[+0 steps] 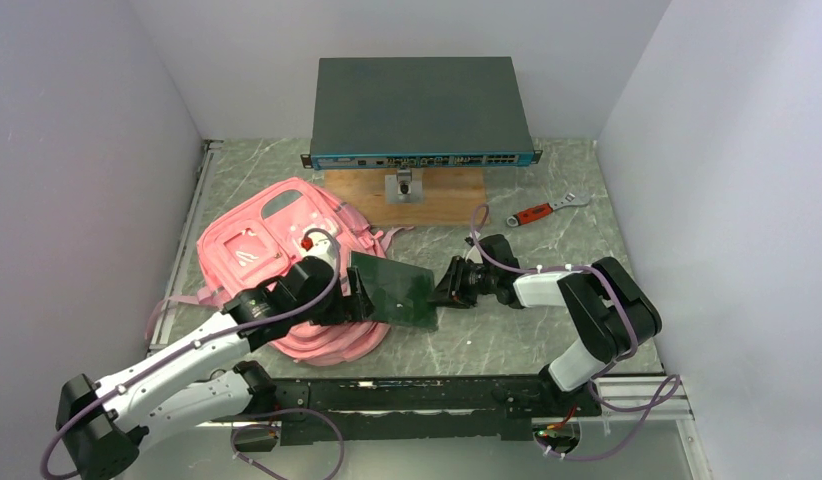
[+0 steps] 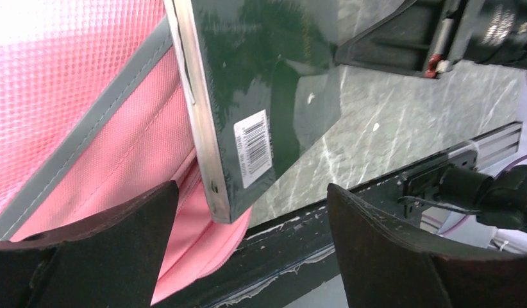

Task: Pack the student bag
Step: Pick up the book from the center of the board, then place the book in the student bag.

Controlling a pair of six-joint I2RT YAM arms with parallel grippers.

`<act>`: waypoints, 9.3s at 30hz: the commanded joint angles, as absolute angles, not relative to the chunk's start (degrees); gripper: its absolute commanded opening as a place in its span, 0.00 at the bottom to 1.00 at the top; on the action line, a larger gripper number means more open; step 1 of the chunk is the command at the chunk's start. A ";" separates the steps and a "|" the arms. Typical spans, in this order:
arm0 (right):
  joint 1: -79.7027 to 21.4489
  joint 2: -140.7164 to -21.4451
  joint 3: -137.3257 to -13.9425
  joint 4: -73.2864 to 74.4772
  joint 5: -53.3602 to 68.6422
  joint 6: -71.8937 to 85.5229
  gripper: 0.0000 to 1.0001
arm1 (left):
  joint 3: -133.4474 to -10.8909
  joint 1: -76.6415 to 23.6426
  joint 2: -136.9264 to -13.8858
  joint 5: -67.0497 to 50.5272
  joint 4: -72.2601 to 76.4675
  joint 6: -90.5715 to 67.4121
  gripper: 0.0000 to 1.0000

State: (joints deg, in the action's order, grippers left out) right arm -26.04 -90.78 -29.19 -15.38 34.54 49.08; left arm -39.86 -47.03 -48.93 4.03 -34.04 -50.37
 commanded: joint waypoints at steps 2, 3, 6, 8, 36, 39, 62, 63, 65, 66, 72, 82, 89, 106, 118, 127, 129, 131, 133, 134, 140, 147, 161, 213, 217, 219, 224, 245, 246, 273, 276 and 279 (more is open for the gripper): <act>-26.37 -90.32 -30.94 -18.64 35.99 48.78 0.34 | -36.50 -46.76 -51.08 1.89 -24.89 -53.53 0.80; -26.32 -90.12 -30.85 -18.75 36.09 48.78 0.34 | -36.48 -46.76 -51.63 2.09 -24.68 -53.37 0.75; -26.45 -89.77 -30.59 -19.32 36.53 48.82 0.34 | -35.57 -46.76 -51.28 1.09 -21.44 -52.64 0.53; -26.61 -89.66 -30.66 -19.53 36.98 48.42 0.34 | -34.40 -46.76 -49.24 1.28 -17.87 -52.12 0.41; -27.03 -58.93 -41.54 -0.90 38.92 10.73 0.95 | -54.89 -40.35 -43.61 -19.66 -36.56 -1.19 0.00; -26.99 -60.42 -44.16 -1.96 47.49 8.61 0.96 | -57.01 -40.26 -43.96 -23.32 -37.52 2.65 0.00; -34.01 -58.72 -28.18 -30.25 64.37 38.71 0.00 | -62.34 -40.07 -50.05 -26.31 -32.22 -3.48 0.00; -33.94 -57.73 -28.67 -26.03 61.74 37.85 0.00 | -63.04 -40.01 -50.81 -21.06 -33.34 -4.94 0.05; -33.59 -55.02 -31.15 -13.02 52.74 33.79 0.00 | -64.79 -39.99 -52.68 -10.40 -37.83 -8.08 0.45; -33.40 -53.18 -32.63 -6.12 47.22 32.35 0.00 | -65.60 -39.99 -53.93 -5.46 -40.56 -9.78 0.62; -32.43 -43.17 -39.59 25.14 8.93 37.55 0.00 | -64.91 -40.31 -60.71 -0.52 -51.08 -13.15 0.87; -31.47 -39.92 -44.55 39.10 -1.71 42.45 0.00 | -56.50 -56.42 -69.22 3.82 -46.57 -16.69 0.76; -31.39 -40.84 -45.82 36.55 5.36 42.95 0.00 | -57.81 -58.79 -77.38 12.37 -50.10 -16.69 0.57; -31.54 -45.53 -36.48 14.14 34.30 62.94 0.00 | -68.21 -58.97 -69.52 30.34 -52.21 -15.33 0.00; -34.16 -57.90 -26.33 -25.51 39.50 90.31 0.00 | -72.60 -58.97 -59.45 27.89 -39.08 -5.11 0.00; -39.34 -73.32 -37.14 -32.76 31.04 81.13 0.00 | -76.33 -58.97 -57.40 24.27 -40.60 -2.98 0.00; -39.12 -76.78 -39.69 -30.86 34.15 76.70 0.00 | -76.23 -58.97 -57.19 24.88 -41.41 -2.82 0.00; -39.23 -80.36 -43.88 -24.90 37.83 69.54 0.00 | -75.62 -58.97 -56.65 24.99 -41.73 -2.90 0.00; -39.44 -83.98 -46.69 -23.57 42.83 62.65 0.00 | -74.46 -58.97 -55.46 24.54 -41.28 -2.98 0.00; -39.46 -85.55 -47.16 -24.46 44.55 60.03 0.00 | -73.72 -58.97 -54.86 24.10 -40.60 -2.91 0.00; -39.26 -96.86 -56.11 -19.89 48.39 45.38 0.00 | -70.73 -58.97 -52.50 22.16 -37.26 -4.77 0.00; -35.94 -102.63 -62.10 -10.78 60.58 36.29 0.00 | -65.89 -58.97 -53.80 23.52 -37.16 -11.77 0.00; -30.94 -104.97 -66.56 22.47 50.52 16.29 0.35 | -52.18 -58.89 -62.65 12.60 -26.11 -25.95 0.00; -64.32 -59.67 -11.31 -29.32 -9.20 97.07 0.38 | -43.87 -58.89 -61.48 12.49 -20.83 -34.75 0.00; -64.31 -60.22 -9.53 -32.04 -9.18 97.94 0.18 | -47.58 -58.89 -60.08 15.43 -24.84 -31.70 0.00; -64.23 -57.53 -7.82 -31.80 -10.07 96.95 0.01 | -50.39 -58.89 -58.44 18.81 -28.74 -29.22 0.00; -58.32 -46.32 -10.10 -21.53 -3.60 83.04 0.00 | -59.35 -58.89 -53.95 25.43 -34.07 -19.89 0.00; -40.31 -72.58 -29.73 -48.58 47.13 82.30 0.00 | -64.78 -58.89 -47.70 27.94 -33.98 -7.75 0.00; -40.38 -75.24 -31.15 -50.89 46.75 83.12 0.00 | -64.89 -58.89 -47.76 27.57 -33.88 -7.66 0.00; -48.01 -110.03 -55.92 -42.69 21.79 70.94 0.54 | -63.09 -58.98 -46.06 24.09 -34.47 -9.39 0.00; -48.44 -107.58 -52.92 -41.58 21.35 71.58 0.67 | -63.73 -58.98 -46.59 23.58 -35.47 -9.51 0.00; -49.21 -105.52 -50.37 -40.38 21.62 71.97 0.73 | -64.07 -58.97 -46.49 23.64 -35.89 -9.26 0.00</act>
State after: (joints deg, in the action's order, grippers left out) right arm -48.66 -110.06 -52.71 -41.08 23.44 72.95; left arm -61.82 -58.81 -48.16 23.81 -42.61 -8.86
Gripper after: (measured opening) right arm 0.704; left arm 0.024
